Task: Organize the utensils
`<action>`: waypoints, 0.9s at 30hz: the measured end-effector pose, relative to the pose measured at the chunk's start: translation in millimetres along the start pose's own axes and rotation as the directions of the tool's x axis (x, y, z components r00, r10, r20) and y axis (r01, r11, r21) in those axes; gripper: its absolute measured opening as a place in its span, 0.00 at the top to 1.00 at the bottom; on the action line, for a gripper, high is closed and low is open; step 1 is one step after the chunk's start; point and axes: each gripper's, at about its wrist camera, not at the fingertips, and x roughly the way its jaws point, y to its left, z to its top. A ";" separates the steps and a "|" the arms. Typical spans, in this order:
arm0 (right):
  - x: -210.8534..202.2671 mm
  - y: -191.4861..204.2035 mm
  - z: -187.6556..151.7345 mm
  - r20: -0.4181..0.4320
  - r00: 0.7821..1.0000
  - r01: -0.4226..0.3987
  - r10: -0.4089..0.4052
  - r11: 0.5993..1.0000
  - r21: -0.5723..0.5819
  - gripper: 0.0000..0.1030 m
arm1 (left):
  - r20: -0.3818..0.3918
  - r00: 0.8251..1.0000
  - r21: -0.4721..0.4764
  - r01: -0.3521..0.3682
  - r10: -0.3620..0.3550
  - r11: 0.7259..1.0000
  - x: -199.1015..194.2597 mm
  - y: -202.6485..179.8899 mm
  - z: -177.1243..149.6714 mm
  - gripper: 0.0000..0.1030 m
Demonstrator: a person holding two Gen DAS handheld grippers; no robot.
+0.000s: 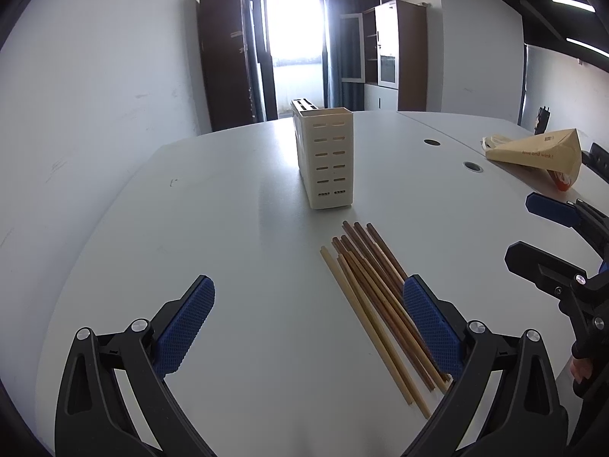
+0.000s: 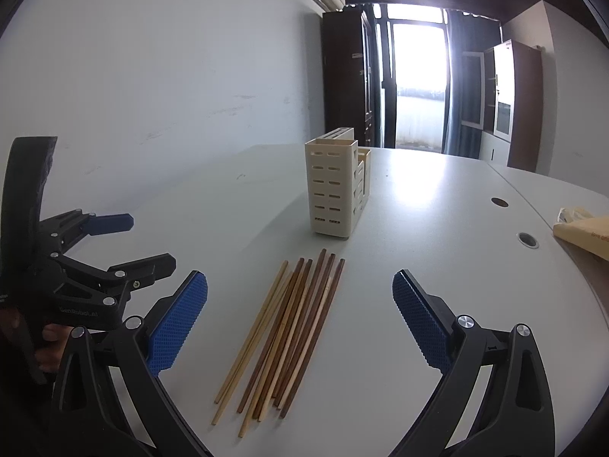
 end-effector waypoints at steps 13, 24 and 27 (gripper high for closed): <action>0.3 -0.1 -0.8 0.001 1.000 -0.002 0.002 1.000 0.004 0.04 | -0.001 1.000 0.001 0.001 -0.001 1.000 -0.1 -2.8 -2.0 0.05; 0.9 -0.4 0.0 -0.001 1.000 0.001 -0.001 1.000 0.005 0.04 | -0.003 1.000 0.001 0.001 -0.001 1.000 0.4 -3.4 -3.0 0.05; 1.3 -0.6 -0.1 -0.002 1.000 0.000 0.000 1.000 0.006 0.04 | -0.004 1.000 0.000 0.003 -0.003 1.000 0.6 -3.7 -3.3 0.05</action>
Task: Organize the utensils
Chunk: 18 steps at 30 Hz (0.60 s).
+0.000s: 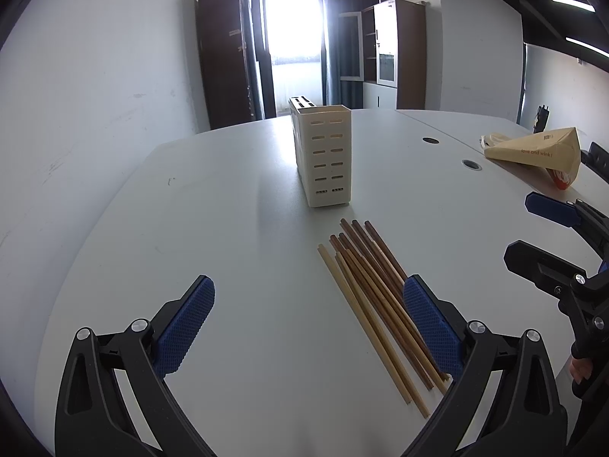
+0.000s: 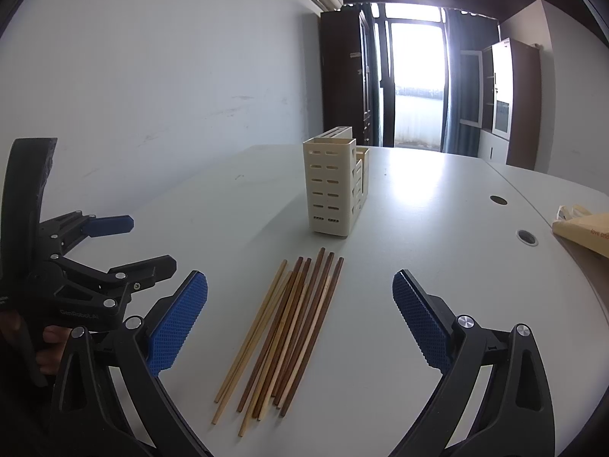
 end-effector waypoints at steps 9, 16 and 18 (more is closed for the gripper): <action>6.0 0.3 -2.8 -0.016 1.000 -0.003 0.003 1.000 0.004 0.04 | -0.017 1.000 -0.003 0.008 -0.008 1.000 6.7 -1.3 -1.4 0.05; 5.7 0.1 -3.6 -0.018 1.000 0.000 0.000 1.000 0.004 0.04 | -0.022 1.000 -0.006 0.009 -0.009 1.000 10.0 0.3 -1.7 0.05; 5.5 0.3 -3.9 -0.020 1.000 0.000 0.000 1.000 0.003 0.04 | -0.024 1.000 -0.008 0.009 -0.009 1.000 9.2 0.0 -2.6 0.05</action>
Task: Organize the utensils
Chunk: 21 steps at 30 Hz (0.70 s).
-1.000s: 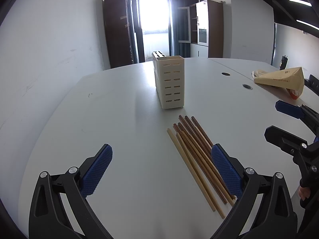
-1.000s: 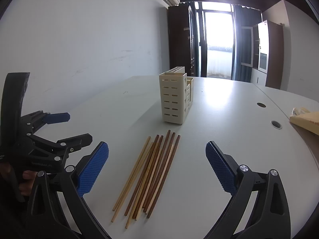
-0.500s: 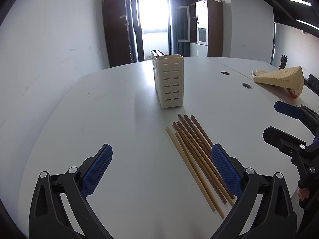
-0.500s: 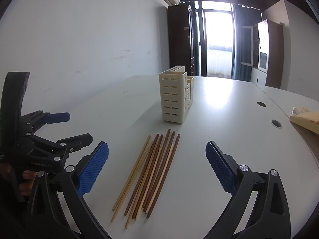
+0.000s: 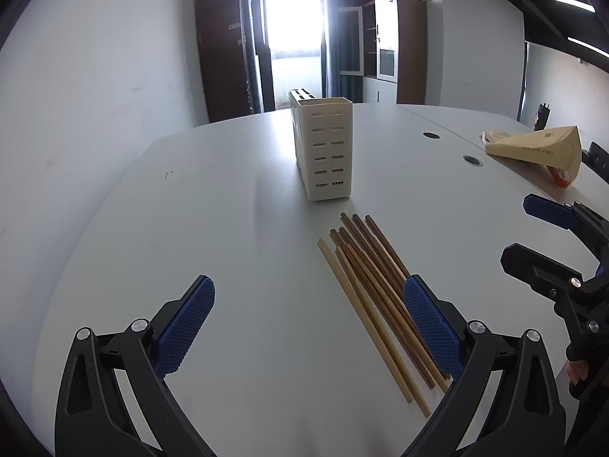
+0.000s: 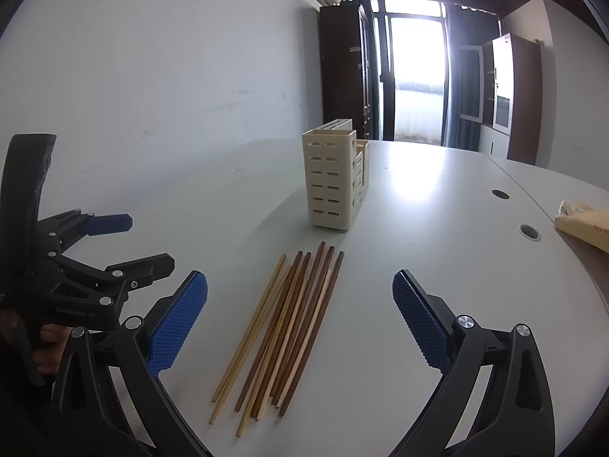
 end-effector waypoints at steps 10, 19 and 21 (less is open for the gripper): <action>5.3 -4.4 -2.4 -0.029 0.999 0.018 -0.018 1.000 0.009 0.04 | -0.025 1.000 -0.003 -0.001 0.001 1.000 7.2 3.5 -2.4 0.05; 54.1 -26.5 -23.5 -0.181 0.981 0.078 -0.072 0.997 0.029 0.04 | -0.190 0.981 -0.047 0.025 -0.033 0.999 73.2 12.0 -12.8 0.06; 65.8 -30.1 -24.4 -0.206 0.976 0.076 -0.071 0.997 0.017 0.04 | -0.218 0.975 -0.038 0.026 -0.034 0.999 87.8 10.1 -11.9 0.06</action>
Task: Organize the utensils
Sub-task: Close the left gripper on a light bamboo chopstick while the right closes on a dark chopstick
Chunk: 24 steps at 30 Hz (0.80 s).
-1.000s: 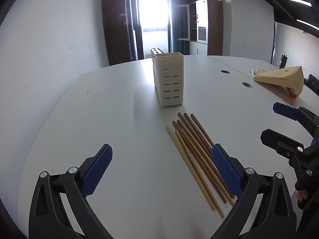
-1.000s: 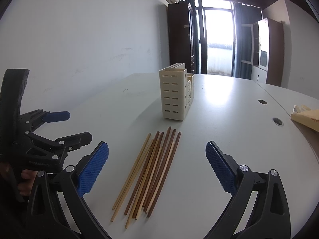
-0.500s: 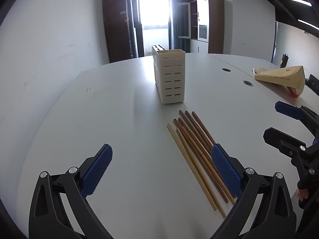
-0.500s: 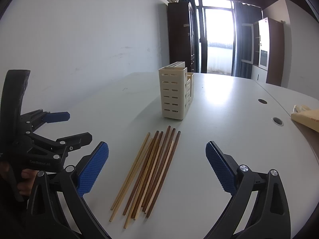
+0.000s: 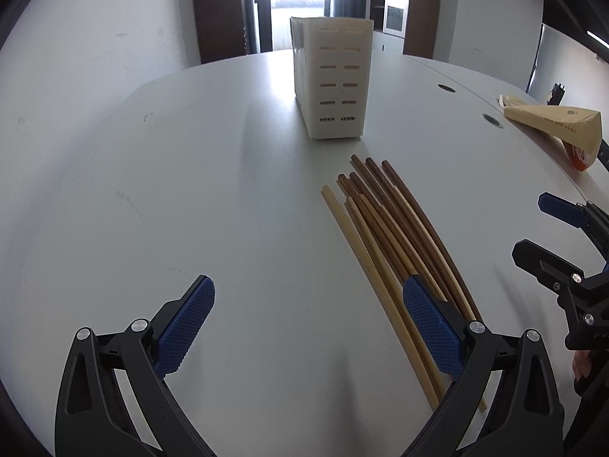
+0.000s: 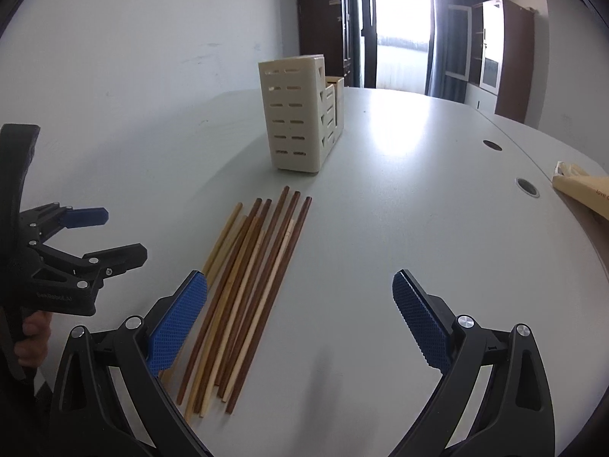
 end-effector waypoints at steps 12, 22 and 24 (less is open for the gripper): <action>82.5 -23.2 71.7 -0.095 0.995 -0.025 0.024 1.000 -0.013 0.37 | -0.187 0.982 -0.028 -0.019 0.014 0.999 84.5 2.8 59.4 0.12; 136.5 -21.7 78.2 -0.208 0.978 -0.040 0.035 0.999 -0.023 0.57 | -0.252 0.968 -0.044 -0.027 0.015 0.999 111.1 6.3 72.9 0.29; 140.3 -20.8 75.3 -0.217 0.976 -0.039 0.031 0.999 -0.030 0.71 | -0.253 0.967 -0.054 -0.047 0.032 0.997 115.8 8.2 74.4 0.31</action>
